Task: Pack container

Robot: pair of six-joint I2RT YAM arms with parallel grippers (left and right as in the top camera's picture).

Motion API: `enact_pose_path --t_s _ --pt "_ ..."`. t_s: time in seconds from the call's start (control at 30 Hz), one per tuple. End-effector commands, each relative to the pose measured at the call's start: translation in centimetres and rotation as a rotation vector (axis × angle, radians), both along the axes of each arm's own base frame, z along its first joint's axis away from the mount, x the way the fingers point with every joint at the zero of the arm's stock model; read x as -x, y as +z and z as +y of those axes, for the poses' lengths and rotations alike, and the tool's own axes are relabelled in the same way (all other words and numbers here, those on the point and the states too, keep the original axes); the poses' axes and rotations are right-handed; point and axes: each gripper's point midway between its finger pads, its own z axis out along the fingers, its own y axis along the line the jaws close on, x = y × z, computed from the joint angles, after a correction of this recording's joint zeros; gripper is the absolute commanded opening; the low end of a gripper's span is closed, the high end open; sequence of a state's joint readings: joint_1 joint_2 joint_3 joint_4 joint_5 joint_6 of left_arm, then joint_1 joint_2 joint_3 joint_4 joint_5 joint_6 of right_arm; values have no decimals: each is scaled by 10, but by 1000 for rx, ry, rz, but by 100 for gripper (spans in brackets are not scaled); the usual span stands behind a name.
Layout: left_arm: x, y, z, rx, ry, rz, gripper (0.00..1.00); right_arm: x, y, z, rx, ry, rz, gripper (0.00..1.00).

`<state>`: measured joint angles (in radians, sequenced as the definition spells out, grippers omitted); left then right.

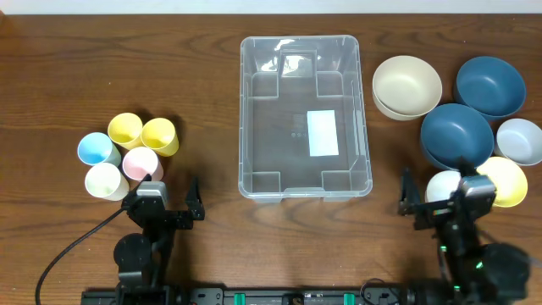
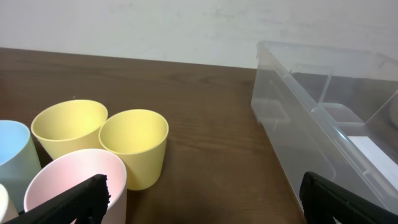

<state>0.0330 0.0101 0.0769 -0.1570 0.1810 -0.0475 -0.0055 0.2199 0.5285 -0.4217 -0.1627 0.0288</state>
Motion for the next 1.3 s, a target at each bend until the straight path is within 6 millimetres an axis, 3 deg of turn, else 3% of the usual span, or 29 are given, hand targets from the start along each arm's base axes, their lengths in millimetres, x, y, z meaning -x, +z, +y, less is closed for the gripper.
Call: enact_pose_path --t_s 0.0,0.13,0.17,0.27,0.33,0.4,0.47,0.6,0.77,0.87,1.03,1.27 --pt "0 -13 0 -11 -5 29 98 -1 14 2 71 27 143 99" --pt "0 -13 0 -11 -5 29 98 9 8 37 22 246 355 99" --pt "0 -13 0 -11 -5 29 98 8 6 38 16 252 389 99" --pt "0 -13 0 -11 -5 29 98 -4 -1 9 -20 55 464 99" --pt "0 -13 0 -11 -5 29 98 -7 -8 -42 -184 -318 504 99" --pt "0 -13 0 -11 -5 29 98 -2 -12 -74 -275 -548 497 99" --pt "0 -13 0 -11 -5 29 98 -1 -15 -85 -296 -618 503 99" --pt "0 -13 0 -11 -5 29 98 3 -36 -96 -340 -694 595 99" --pt "0 -13 0 -11 -5 29 98 -4 -51 -82 -345 -603 690 99" --pt "0 -13 0 -11 -5 29 98 4 -56 -102 -349 -753 693 99" --pt "0 -13 0 -11 -5 29 98 32 -79 -128 -560 -1090 732 99" --pt "0 -13 0 -11 -5 29 98 36 -109 -137 -530 -1155 877 99"
